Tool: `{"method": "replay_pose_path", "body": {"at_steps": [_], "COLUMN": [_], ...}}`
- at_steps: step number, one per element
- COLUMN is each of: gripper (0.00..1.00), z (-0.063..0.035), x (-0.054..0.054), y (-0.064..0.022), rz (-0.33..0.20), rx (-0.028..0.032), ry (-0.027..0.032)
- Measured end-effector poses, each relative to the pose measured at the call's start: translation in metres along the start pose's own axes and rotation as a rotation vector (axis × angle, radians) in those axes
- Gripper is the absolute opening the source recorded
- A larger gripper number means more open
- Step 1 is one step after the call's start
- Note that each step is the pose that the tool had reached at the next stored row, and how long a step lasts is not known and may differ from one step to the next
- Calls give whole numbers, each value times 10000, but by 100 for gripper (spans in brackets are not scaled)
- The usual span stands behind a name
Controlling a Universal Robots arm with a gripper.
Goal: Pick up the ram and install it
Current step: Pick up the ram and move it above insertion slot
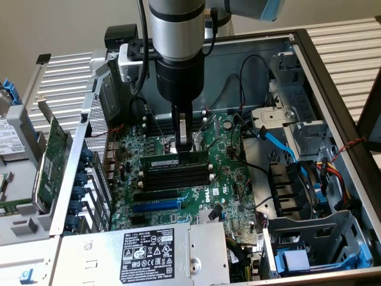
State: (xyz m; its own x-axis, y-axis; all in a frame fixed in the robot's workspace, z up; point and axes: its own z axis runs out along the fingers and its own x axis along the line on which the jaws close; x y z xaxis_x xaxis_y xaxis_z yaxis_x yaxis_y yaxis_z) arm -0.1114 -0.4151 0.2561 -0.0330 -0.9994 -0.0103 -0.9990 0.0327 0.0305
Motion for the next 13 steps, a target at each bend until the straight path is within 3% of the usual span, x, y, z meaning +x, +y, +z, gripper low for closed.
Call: {"method": "replay_pose_path", "body": {"at_steps": [13], "gripper": [12], "z": [54], "x": [10], "y": [-3], "rz": [0], "rx": [3], "ry": [62]}}
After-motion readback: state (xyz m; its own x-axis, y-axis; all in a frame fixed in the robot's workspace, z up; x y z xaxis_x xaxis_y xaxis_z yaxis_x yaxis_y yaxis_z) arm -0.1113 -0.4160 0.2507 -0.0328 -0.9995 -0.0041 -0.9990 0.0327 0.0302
